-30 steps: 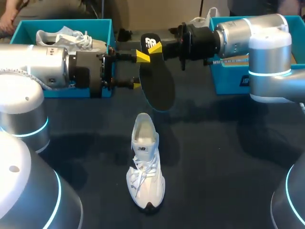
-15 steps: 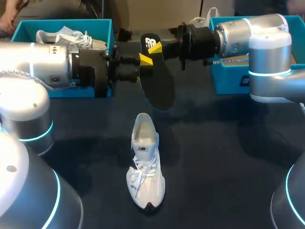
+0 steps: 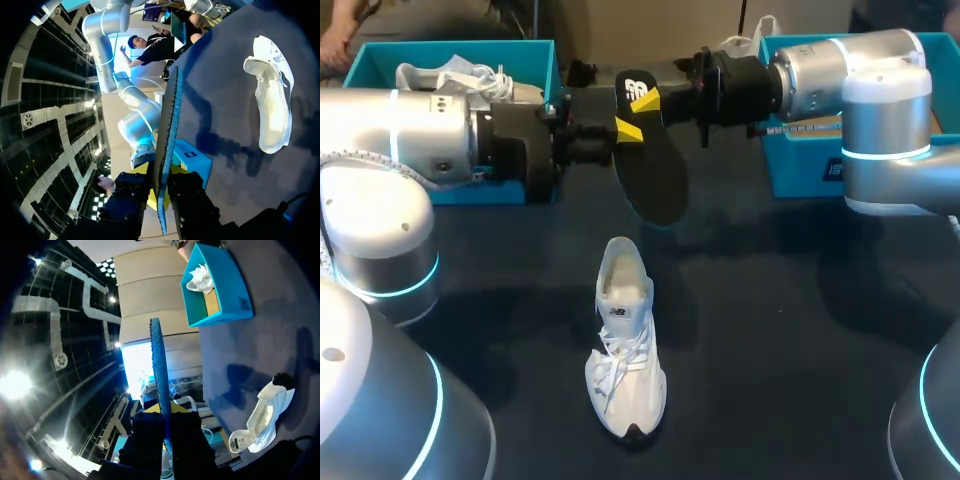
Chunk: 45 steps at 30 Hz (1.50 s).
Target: Take the shoe out of the shoebox, open the shoe tongue, remove and reinsert the insole, then place the shoe into the shoebox
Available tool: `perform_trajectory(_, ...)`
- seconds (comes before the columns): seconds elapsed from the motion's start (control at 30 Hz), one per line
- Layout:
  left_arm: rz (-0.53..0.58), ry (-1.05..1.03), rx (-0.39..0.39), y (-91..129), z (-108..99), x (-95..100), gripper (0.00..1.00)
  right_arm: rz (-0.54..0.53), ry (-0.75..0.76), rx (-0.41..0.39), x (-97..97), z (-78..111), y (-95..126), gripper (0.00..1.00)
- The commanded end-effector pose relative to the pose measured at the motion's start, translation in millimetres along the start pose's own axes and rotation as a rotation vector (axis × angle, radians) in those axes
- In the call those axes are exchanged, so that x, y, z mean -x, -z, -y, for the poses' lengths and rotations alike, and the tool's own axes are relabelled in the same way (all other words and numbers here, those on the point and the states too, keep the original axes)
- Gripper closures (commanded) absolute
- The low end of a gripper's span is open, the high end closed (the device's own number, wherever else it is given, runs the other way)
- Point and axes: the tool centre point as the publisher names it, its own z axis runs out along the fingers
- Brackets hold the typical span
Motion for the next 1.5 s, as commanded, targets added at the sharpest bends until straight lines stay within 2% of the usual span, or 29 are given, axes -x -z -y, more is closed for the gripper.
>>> perform_trajectory(0.03,0.007,-0.005,0.001,-4,-2,-0.4,0.81,0.003,-0.001,0.001,-0.3,0.2,-1,1.00)
perform_trajectory(0.1,0.011,-0.006,0.002,-4,-2,-0.5,0.84,0.003,-0.001,0.001,-0.3,0.2,-1,1.00)
perform_trajectory(0.2,0.018,-0.007,0.005,-5,-3,-1.5,1.00,0.003,-0.001,0.001,-0.3,0.2,-1,1.00)
perform_trajectory(0.5,0.029,-0.017,-0.009,-7,-6,-4.2,1.00,0.003,-0.001,0.001,-0.3,0.2,-1,1.00)
perform_trajectory(0.53,0.030,-0.018,-0.011,-6,-5,-4.1,1.00,-0.010,-0.003,-0.002,-0.7,0.7,0,0.82)
perform_trajectory(0.57,0.035,-0.017,-0.017,-4,-5,-4.2,1.00,-0.012,-0.004,-0.004,-1.1,1.7,0,0.32)
perform_trajectory(0.6,0.036,-0.015,-0.019,-1,-4,-4.4,1.00,-0.011,-0.001,0.008,-1.3,2.8,1,0.00)
perform_trajectory(0.77,0.023,0.022,-0.022,14,-2,-11.8,1.00,-0.019,0.013,0.038,-1.9,9.0,10,0.00)
perform_trajectory(1.0,0.002,0.233,-0.073,41,-1,-22.1,1.00,-0.017,0.015,0.073,-0.5,21.3,21,0.00)
perform_trajectory(1.17,0.029,0.360,-0.161,56,2,-24.3,1.00,-0.005,0.010,0.090,2.4,24.2,26,0.00)
perform_trajectory(1.23,0.066,0.504,-0.287,60,-2,-27.8,1.00,-0.005,0.010,0.090,2.4,24.2,26,0.00)
perform_trajectory(1.5,0.066,0.504,-0.287,60,-2,-27.8,1.00,-0.005,0.010,0.090,2.4,24.2,26,0.00)
